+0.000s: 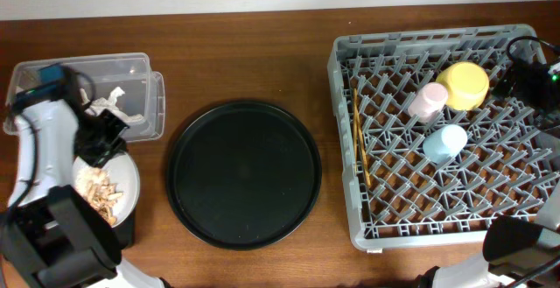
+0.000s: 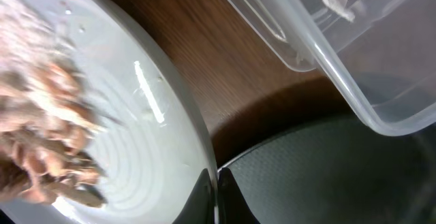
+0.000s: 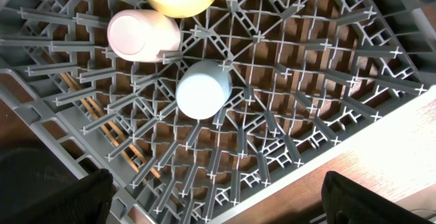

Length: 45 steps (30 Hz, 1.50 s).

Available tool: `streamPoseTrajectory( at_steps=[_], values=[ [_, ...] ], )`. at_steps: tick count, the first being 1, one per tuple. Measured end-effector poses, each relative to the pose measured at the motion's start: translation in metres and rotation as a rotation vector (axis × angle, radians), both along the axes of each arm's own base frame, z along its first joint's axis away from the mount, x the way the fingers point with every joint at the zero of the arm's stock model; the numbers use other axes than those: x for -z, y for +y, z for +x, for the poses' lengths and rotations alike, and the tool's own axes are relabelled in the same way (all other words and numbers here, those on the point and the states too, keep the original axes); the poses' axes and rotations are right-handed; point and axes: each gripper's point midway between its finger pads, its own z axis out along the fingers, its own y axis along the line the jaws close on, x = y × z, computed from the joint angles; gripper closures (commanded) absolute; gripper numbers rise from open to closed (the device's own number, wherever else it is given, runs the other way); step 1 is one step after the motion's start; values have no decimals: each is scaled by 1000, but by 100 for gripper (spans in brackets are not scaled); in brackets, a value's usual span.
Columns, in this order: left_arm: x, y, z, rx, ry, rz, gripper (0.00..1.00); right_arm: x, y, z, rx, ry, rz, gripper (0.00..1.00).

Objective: Sort waste into correct bins and load items into the dishwasher rack
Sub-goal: 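Carry the plate left and tip scraps onto the small black tray, then bring the emptied plate back and set it on the round tray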

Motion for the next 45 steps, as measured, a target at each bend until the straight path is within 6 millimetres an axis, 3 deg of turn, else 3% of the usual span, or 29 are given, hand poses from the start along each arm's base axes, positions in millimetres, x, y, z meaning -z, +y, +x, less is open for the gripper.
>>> streamPoseTrajectory(
  at_steps=[7,20,31,35,38,45],
  values=[
    [-17,22,-3,-110,-159,-260,100,0,0,0,0,0,0,2],
    [-71,43,-18,-256,-453,-640,100,0,0,0,0,-1,0,2],
    [-94,104,-38,-379,-697,-643,100,0,0,0,0,0,0,2],
    [-109,99,-47,-397,-744,-719,100,0,0,0,0,0,0,2],
    [-117,102,-41,-335,-828,-695,100,0,0,0,0,0,0,2],
    [-131,82,-50,-366,-804,-803,100,0,0,0,0,0,0,1]
  ],
)
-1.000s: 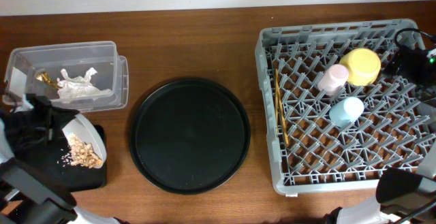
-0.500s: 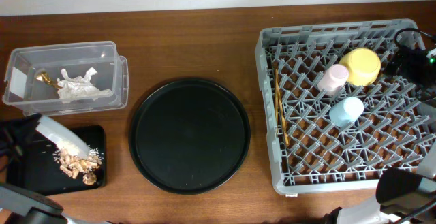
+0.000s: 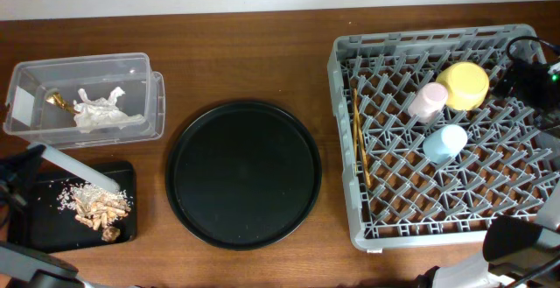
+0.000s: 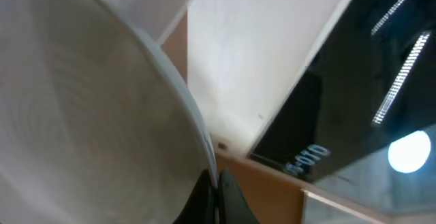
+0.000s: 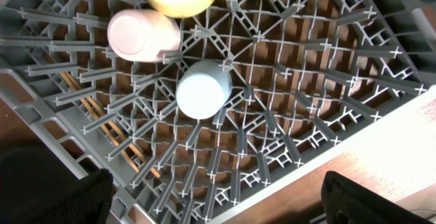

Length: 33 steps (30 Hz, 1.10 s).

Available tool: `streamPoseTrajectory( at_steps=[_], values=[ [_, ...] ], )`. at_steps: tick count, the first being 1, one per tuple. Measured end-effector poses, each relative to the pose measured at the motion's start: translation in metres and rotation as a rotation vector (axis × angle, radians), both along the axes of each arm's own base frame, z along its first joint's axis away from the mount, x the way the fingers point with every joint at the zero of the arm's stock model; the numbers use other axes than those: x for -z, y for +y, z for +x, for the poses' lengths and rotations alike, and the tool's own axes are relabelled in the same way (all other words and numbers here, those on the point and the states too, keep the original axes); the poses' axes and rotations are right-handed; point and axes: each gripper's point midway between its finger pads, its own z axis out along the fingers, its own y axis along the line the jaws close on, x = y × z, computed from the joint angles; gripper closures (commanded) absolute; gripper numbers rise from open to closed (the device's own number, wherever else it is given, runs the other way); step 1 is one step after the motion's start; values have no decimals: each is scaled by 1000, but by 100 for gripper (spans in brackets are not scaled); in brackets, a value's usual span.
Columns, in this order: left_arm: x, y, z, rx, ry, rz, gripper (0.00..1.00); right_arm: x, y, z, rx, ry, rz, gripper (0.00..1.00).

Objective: Sort waste into correct bins and load items into the dishwasher rack
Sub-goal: 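Bring the emptied plate back and set it on the round tray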

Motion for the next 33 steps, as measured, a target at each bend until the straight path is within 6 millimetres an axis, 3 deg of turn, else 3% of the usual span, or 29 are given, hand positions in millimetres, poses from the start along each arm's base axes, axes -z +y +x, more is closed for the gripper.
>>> streamPoseTrajectory(
  at_steps=[5,7,10,14,17,23,26,31,32,33],
  values=[
    [0,-22,-1,86,4,34,100,0,0,0,0,0,0,2],
    [0,-40,3,159,13,82,100,0,0,0,0,0,0,2],
    [-11,-86,8,313,11,187,100,0,0,0,0,0,0,2],
    [-38,-189,-3,644,-73,412,100,0,0,0,0,0,0,2],
    [-39,-249,-15,864,-131,586,100,0,0,0,0,0,1,2],
    [5,-325,-9,1053,-30,928,100,0,0,0,0,0,0,2],
    [42,-364,-4,1025,46,1058,100,0,0,0,0,0,0,2],
    [107,-410,-7,1055,130,1127,99,0,0,0,0,0,0,2],
    [130,-420,-15,1101,167,1155,96,0,0,0,0,1,0,2],
    [138,-424,-18,1118,183,1165,88,0,0,0,0,0,0,2]
  ],
)
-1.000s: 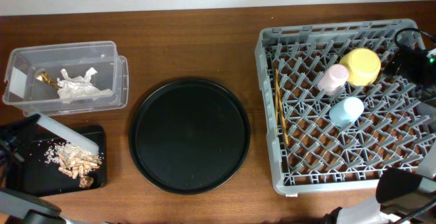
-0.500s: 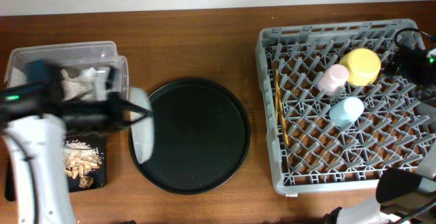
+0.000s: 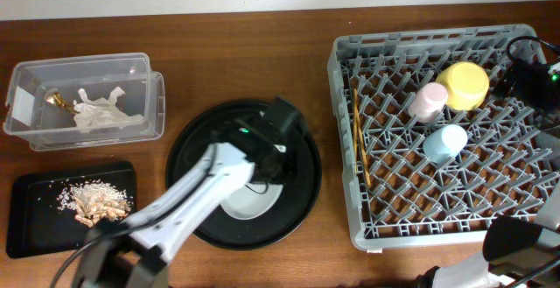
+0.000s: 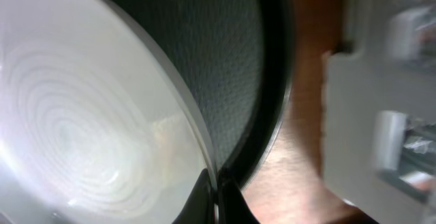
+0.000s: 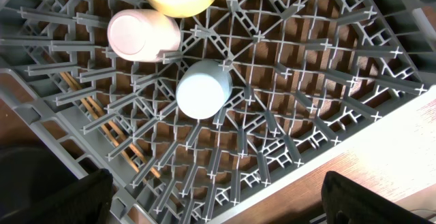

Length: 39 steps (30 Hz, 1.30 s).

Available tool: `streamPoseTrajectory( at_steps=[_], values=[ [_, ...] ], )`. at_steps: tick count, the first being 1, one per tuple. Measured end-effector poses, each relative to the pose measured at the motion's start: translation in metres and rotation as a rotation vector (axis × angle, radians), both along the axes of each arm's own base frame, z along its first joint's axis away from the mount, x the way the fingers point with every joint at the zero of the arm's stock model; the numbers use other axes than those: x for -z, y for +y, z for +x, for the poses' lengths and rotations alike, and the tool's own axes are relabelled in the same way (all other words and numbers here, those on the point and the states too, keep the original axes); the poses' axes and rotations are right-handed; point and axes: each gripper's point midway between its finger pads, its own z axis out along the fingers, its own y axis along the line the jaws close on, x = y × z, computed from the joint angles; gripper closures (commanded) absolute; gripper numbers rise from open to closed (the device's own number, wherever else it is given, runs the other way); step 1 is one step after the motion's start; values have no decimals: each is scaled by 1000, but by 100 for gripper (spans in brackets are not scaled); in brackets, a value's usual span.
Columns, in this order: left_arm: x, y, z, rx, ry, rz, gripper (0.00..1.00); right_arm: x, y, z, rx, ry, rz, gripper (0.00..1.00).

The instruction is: Sort waste into correct bins and load items into the dishwasher rack

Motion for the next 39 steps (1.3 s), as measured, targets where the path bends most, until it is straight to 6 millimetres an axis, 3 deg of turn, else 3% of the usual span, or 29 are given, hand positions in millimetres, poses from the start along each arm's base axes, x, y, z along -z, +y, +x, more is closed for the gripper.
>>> streamPoseTrajectory(
  at_steps=[2,4,6,12,16,18,20,22,26,30,34,39],
  values=[
    [15,-6,-4,16,18,36,80,0,0,0,0,0,0,1],
    [26,-8,-7,16,35,66,57,0,0,0,-1,0,0,2],
    [31,-5,-6,4,33,91,44,0,0,0,0,0,0,2],
    [24,18,3,-53,44,155,41,0,0,0,0,-1,0,2],
    [-20,50,26,-149,43,204,37,0,0,0,0,-1,0,1],
    [-55,79,48,-239,0,235,30,0,0,0,0,0,0,2],
    [-89,115,66,-339,-61,260,0,-1,0,3,-2,-14,1,2],
    [-126,165,75,-470,-133,298,0,-2,-2,9,-3,-40,-3,2],
    [-159,247,67,-685,-188,375,0,-5,10,17,-24,-85,61,2],
    [-164,316,51,-882,-152,434,0,-13,58,27,-136,-150,269,2],
    [-164,339,44,-952,-137,449,0,-6,124,31,-373,-119,337,2],
    [-164,348,40,-980,-132,457,0,27,226,33,-725,-56,324,1]
  ],
)
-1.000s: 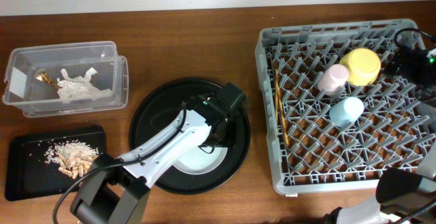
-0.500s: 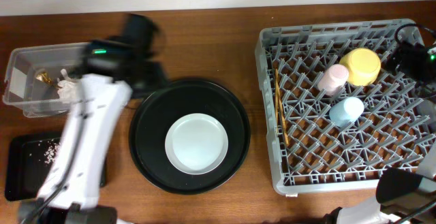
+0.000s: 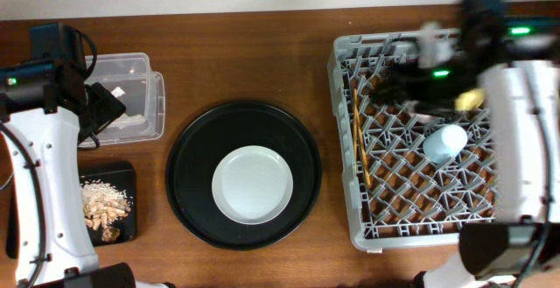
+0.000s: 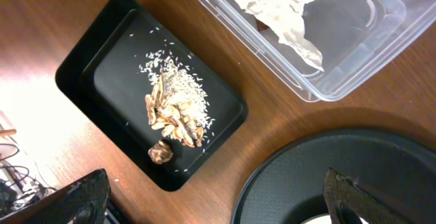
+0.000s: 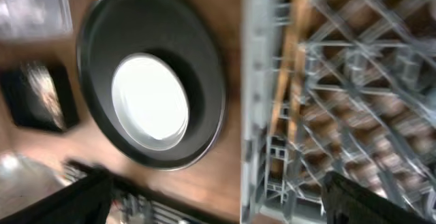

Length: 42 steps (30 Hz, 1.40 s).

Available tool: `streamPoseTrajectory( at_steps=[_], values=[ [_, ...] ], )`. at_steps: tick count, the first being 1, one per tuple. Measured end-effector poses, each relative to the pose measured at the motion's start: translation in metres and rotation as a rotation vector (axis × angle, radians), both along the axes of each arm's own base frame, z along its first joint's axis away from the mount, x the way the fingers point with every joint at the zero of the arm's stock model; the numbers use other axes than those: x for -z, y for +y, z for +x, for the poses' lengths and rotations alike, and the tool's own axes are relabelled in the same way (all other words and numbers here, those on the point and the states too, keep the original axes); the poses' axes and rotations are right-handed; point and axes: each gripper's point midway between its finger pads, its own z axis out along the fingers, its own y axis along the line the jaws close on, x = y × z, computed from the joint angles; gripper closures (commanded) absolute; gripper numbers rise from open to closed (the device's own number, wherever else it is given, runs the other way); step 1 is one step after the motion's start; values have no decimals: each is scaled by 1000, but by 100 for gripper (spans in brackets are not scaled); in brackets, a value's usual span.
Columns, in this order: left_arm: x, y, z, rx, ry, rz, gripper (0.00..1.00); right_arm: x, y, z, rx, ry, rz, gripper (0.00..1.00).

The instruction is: Sort waste into correct bins and load items into the dishwasher rack

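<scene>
A white plate [image 3: 252,185] lies empty in the middle of the round black tray [image 3: 188,161]. Food scraps [image 3: 102,206] sit in the small black tray [image 3: 122,172] at the front left. My left gripper [image 4: 218,203] hangs open and empty high above the clear bin [image 3: 150,113] and the scraps [image 4: 174,108]. My right gripper [image 5: 214,203], also open and empty, hovers over the left edge of the grey dishwasher rack [image 3: 346,139]; its view is blurred and shows the plate [image 5: 150,98]. A blue cup [image 3: 444,142] stands in the rack.
The clear bin holds crumpled paper [image 4: 286,6]. Chopsticks [image 3: 359,139] lie along the rack's left side. A yellow bowl [image 3: 472,100] in the rack is mostly hidden by my right arm. Bare wood lies between the round tray and the rack.
My left gripper has let go of the white plate, which now lies on the round tray, and it is back over the clear bin. My right arm has moved from the right edge to over the rack.
My left gripper held the plate full of scraps over the small black tray. Then the plate was tilted at the far left and the scraps lay in that tray. Then it held the emptied plate on the round tray, where the plate now lies free.
</scene>
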Motion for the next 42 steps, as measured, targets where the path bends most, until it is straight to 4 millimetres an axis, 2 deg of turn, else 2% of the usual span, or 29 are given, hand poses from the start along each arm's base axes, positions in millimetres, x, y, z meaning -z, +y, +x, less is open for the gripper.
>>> streamPoseTrajectory(
  at_steps=[4,7,8,10,13,14,16,19,26,28,30,32,34,35,39,42],
  values=[
    [0,0,0,0,0,0,0,19,62,4,-185,-65,-28,0],
    [0,0,0,0,0,1,0,24,93,5,-247,-115,-26,12],
    [0,0,0,0,0,2,0,27,99,5,-260,-123,-26,20],
    [0,0,0,-1,0,3,0,49,129,-5,-340,-135,-28,20],
    [0,0,0,0,1,2,0,98,166,-21,-400,-151,-62,20],
    [0,0,0,-1,2,2,0,113,175,-24,-397,-163,-71,21],
    [0,0,0,0,1,2,0,147,187,-37,-399,-158,-92,30],
    [0,0,0,-1,0,3,0,177,192,-46,-354,-151,-97,31],
    [0,0,0,-1,0,2,0,225,181,-55,-273,-19,-167,31],
    [0,0,0,-1,1,2,0,239,178,-58,-265,16,-192,37],
    [0,0,0,-1,1,2,0,240,179,-56,-251,14,-191,52],
    [0,0,0,-1,0,2,0,241,177,-55,-235,15,-201,74],
    [0,0,0,-1,1,2,0,243,175,-55,-217,24,-208,91],
    [0,0,0,-1,1,2,0,243,175,-55,-211,27,-211,96],
    [0,0,0,-1,1,2,0,239,174,-55,-189,53,-213,96],
    [0,0,0,-1,1,3,0,215,163,-45,-156,90,-258,96]
  ],
)
